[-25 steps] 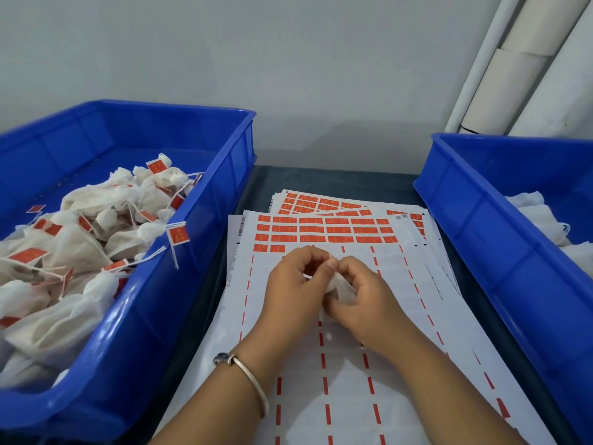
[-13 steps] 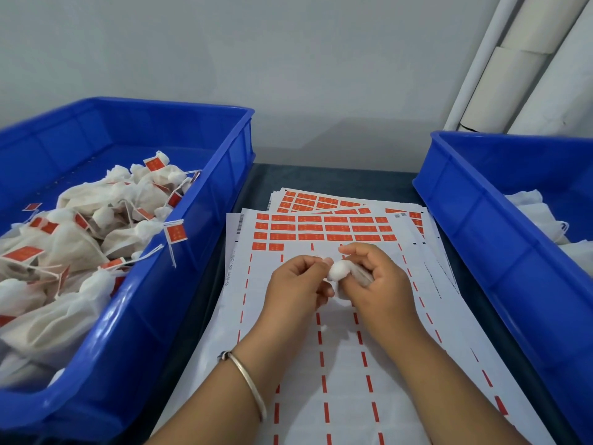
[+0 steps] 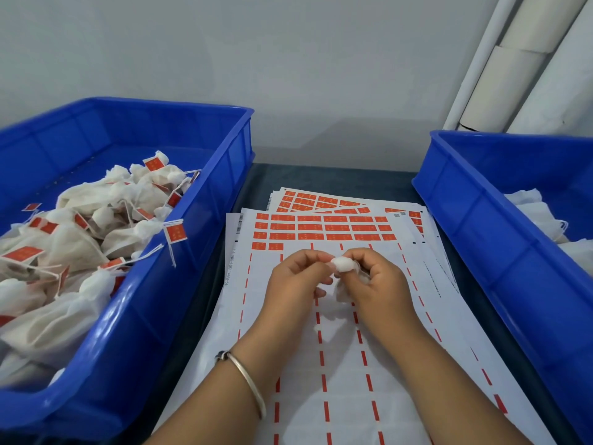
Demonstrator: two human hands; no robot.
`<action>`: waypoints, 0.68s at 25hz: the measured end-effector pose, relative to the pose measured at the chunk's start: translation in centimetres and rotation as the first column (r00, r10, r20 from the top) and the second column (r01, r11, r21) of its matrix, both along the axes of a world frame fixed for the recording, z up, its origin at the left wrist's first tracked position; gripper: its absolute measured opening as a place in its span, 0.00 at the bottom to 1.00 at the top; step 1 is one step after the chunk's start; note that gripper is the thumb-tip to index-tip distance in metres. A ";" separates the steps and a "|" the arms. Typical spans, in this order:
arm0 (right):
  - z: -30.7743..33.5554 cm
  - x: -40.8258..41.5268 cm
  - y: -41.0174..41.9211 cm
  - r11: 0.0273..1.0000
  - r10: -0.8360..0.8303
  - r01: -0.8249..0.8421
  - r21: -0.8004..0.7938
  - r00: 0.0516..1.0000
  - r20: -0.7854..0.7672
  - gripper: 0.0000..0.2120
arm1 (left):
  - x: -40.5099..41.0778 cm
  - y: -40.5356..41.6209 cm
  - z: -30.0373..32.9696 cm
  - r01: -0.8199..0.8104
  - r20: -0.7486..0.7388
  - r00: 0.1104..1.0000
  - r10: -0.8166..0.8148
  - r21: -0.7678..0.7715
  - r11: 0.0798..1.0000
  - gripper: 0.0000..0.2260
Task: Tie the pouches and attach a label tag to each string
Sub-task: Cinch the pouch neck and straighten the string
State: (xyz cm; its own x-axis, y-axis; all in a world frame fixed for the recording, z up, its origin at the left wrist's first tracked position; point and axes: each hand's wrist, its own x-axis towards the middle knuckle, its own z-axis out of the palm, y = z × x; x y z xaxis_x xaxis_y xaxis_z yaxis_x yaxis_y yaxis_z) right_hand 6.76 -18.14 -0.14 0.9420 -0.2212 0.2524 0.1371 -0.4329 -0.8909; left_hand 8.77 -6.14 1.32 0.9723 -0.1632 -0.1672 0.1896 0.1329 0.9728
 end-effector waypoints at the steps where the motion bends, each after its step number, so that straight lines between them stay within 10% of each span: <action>1: 0.1 0.0 0.0 1.000 -0.004 0.005 0.011 1.000 -0.012 0.02 | -0.1 0.0 0.0 0.017 0.027 0.999 -0.018 0.034 0.999 0.06; 17: 0.6 0.1 -0.4 0.754 0.349 -0.108 0.648 0.902 -0.255 0.14 | 0.2 0.1 -0.1 -0.129 0.186 0.979 0.086 0.237 0.963 0.05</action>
State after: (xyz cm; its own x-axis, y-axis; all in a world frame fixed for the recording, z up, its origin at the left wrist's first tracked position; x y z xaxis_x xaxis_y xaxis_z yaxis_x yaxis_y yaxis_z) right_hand 6.86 -18.51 0.42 0.9790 0.0213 -0.2025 -0.2023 0.2178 -0.9548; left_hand 8.99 -6.09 1.25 0.9994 -0.0310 -0.0174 0.0141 -0.1045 0.9944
